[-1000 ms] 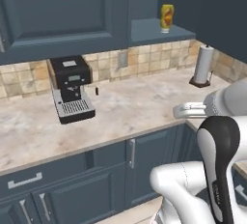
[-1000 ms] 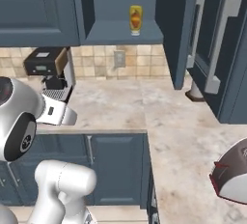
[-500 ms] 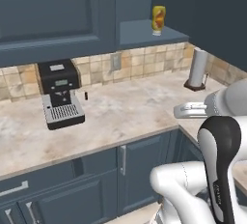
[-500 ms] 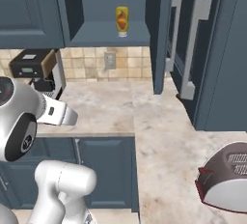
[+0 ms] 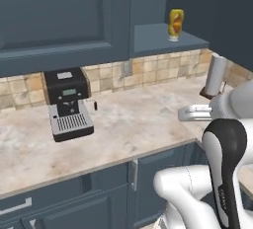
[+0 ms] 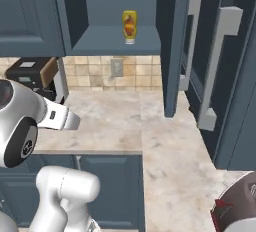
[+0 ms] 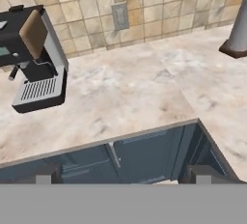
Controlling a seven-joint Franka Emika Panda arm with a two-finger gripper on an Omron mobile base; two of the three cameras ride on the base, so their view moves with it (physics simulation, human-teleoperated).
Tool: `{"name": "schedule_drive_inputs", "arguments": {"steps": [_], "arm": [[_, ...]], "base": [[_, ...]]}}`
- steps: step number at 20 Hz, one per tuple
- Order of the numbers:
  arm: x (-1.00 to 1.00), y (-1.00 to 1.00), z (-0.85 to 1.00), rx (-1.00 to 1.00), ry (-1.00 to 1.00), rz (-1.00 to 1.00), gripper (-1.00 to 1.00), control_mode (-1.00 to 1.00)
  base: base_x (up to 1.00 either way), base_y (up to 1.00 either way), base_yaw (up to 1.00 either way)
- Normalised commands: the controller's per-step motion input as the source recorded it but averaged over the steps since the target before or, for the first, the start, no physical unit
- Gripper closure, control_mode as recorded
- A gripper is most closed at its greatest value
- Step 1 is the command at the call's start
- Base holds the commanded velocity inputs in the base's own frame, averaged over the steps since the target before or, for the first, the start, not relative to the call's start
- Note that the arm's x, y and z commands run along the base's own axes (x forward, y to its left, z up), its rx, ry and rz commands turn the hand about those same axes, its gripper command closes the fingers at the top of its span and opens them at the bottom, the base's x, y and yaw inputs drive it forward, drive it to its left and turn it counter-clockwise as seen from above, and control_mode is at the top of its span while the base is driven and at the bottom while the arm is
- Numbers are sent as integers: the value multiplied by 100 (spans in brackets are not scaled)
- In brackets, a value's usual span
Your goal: Take 2 condiments from the cabinet and move them on the counter near the stove.Make sure the condiments are lined up with each other, next to each other.
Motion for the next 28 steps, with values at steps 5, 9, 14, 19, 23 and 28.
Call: {"name": "schedule_drive_inputs", "arguments": {"steps": [5,9,14,19,23,28], "arm": [[0,0,0,0,0,0,-100,100],[0,0,0,0,0,0,-100,100],[0,0,0,0,0,0,-100,100],[0,0,0,0,0,0,-100,100],[0,0,0,0,0,0,-100,100],[0,0,0,0,0,0,-100,100]], "base": [[57,0,10],[60,0,11],[57,0,11],[36,0,4],[12,0,0],[0,-1,0]]}}
